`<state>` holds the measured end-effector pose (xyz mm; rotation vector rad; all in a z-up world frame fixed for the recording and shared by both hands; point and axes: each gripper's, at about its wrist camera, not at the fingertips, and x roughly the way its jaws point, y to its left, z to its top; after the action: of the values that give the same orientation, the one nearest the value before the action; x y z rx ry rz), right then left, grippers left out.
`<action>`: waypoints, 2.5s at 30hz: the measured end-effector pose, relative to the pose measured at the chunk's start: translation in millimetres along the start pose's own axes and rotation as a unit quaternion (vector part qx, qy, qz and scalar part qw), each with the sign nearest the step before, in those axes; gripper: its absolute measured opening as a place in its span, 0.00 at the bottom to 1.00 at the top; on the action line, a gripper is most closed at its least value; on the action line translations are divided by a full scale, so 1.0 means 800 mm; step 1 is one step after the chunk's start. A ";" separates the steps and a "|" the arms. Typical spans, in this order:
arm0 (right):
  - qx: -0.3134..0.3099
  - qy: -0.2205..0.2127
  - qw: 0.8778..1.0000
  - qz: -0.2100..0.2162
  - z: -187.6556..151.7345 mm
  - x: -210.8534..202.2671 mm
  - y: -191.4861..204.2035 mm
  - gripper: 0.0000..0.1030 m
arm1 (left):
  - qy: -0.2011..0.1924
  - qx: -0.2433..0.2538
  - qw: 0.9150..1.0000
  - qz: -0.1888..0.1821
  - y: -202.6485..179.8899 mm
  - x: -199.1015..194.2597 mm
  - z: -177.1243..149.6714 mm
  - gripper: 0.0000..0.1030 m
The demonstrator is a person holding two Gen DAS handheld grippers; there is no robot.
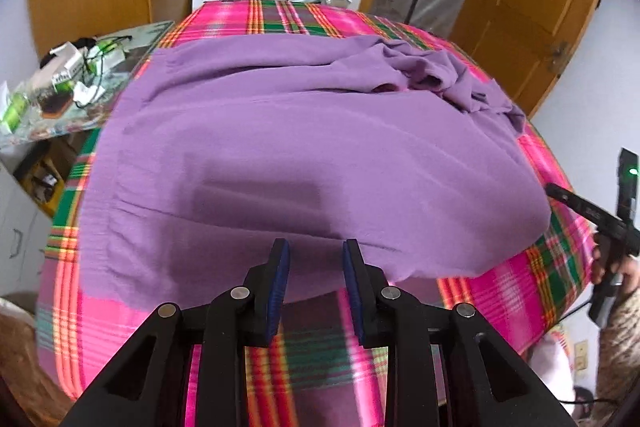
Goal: Fold clothes
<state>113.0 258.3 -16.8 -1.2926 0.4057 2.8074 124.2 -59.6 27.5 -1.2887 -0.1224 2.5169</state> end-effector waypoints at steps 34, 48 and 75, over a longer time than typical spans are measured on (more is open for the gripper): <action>0.087 -0.058 0.994 -0.022 0.062 -0.012 -0.054 0.02 | -0.008 0.000 0.996 -0.086 -0.021 0.052 0.015 0.27; 0.072 -0.006 0.997 0.002 0.084 0.075 -0.034 0.19 | -0.011 0.004 0.998 -0.069 -0.025 0.052 0.015 0.27; 0.144 -0.138 0.978 -0.066 0.002 -0.110 -0.117 0.05 | -0.001 -0.001 0.997 -0.072 -0.021 0.044 0.009 0.27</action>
<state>181.7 356.7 29.7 -0.8265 0.6559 2.6399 102.8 -32.6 8.2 -1.2314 -0.2113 2.3979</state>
